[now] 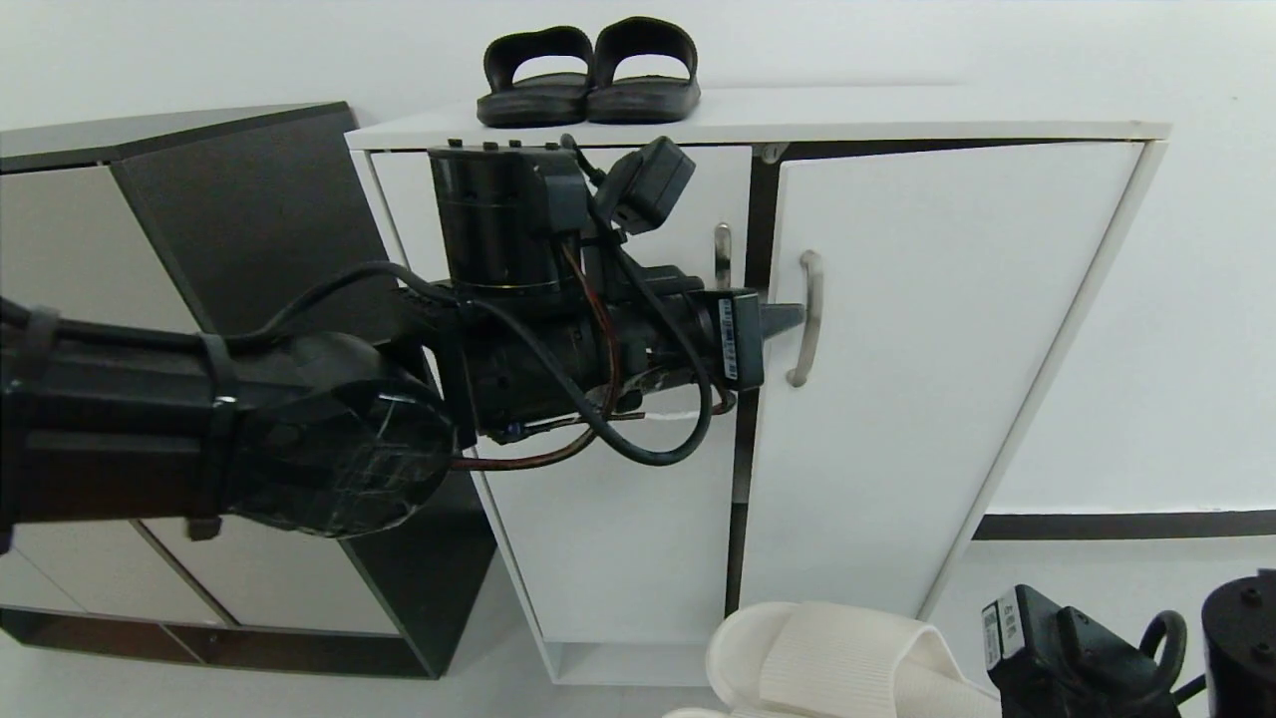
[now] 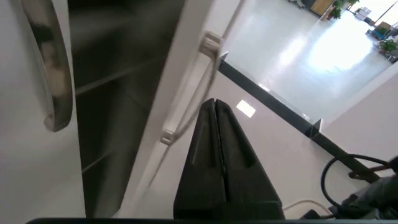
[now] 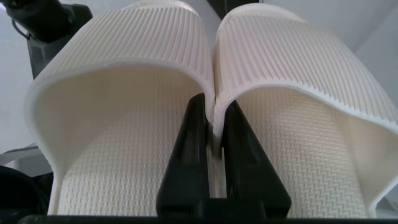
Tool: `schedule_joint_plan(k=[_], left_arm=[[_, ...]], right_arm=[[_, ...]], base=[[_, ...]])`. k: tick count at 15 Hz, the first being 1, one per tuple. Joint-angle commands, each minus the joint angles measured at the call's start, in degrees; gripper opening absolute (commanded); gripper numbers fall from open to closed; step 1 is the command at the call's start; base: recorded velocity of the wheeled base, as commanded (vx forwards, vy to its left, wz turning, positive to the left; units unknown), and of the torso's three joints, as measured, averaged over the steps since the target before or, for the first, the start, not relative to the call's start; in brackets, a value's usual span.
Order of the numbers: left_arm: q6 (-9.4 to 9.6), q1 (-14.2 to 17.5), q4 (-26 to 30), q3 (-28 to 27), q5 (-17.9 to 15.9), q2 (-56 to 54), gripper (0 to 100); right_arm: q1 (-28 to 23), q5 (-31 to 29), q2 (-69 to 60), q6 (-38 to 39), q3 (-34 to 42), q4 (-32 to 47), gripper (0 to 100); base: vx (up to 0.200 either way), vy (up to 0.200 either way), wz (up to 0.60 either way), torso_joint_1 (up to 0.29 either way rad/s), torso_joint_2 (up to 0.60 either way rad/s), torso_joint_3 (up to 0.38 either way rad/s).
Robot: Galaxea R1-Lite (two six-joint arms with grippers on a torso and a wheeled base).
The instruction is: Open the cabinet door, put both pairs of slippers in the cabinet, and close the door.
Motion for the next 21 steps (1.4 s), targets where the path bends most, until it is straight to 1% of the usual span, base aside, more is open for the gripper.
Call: schedule_joint_plan(k=[1, 2, 3, 4, 6, 8, 11, 13, 15, 21], left_arm=[[0.19, -0.13, -1.74, 4.98, 0.05, -5.35, 0], [0.01, -0.13, -3.41, 7.09, 0.14, -6.93, 0], [-0.08, 0.4, -4.29, 8.06, 0.05, -7.55, 0], [-0.52, 1.89, -4.29, 7.71, -0.12, -7.46, 0], [-0.61, 4.35, -4.29, 6.57, -1.18, -5.52, 0], [-0.61, 5.93, -4.2, 3.14, -1.97, -2.54, 0], [-0.61, 7.43, -4.2, -2.75, -1.97, 2.12, 0], [-0.69, 7.43, -4.03, -6.35, -1.97, 4.58, 0], [-0.69, 7.34, -3.85, -8.73, -1.97, 6.08, 0], [-1.04, 5.23, -3.59, -11.63, -1.97, 7.13, 0]], right_arm=[[0.34, 0.1, -0.8, -0.01, 0.29, -0.05, 0], [0.69, 0.01, -0.71, -0.09, 0.2, -0.14, 0], [0.78, 0.01, -0.53, -0.71, 0.2, -0.22, 0], [0.78, 0.01, -0.53, -0.97, 0.29, -0.22, 0], [0.78, -0.08, -0.53, -1.15, 0.29, -0.22, 0], [0.69, -0.08, -0.53, -1.24, 0.29, -0.14, 0], [0.78, -0.17, -0.53, -1.24, 0.38, -0.05, 0], [0.78, -0.17, -0.45, -1.24, 0.29, -0.05, 0], [0.78, -0.25, -0.45, -1.24, 0.29, -0.05, 0], [1.31, -0.17, -0.01, -1.33, 0.55, -0.05, 0]], base=[[0.0, 0.0, 0.0, 0.0, 0.0, 0.0], [0.0, 0.0, 0.0, 0.0, 0.0, 0.0], [0.0, 0.0, 0.0, 0.0, 0.0, 0.0], [0.0, 0.0, 0.0, 0.0, 0.0, 0.0], [0.0, 0.0, 0.0, 0.0, 0.0, 0.0], [0.0, 0.0, 0.0, 0.0, 0.0, 0.0], [0.0, 0.0, 0.0, 0.0, 0.0, 0.0], [0.0, 0.0, 0.0, 0.0, 0.0, 0.0], [0.0, 0.0, 0.0, 0.0, 0.0, 0.0], [0.0, 0.0, 0.0, 0.0, 0.0, 0.0]])
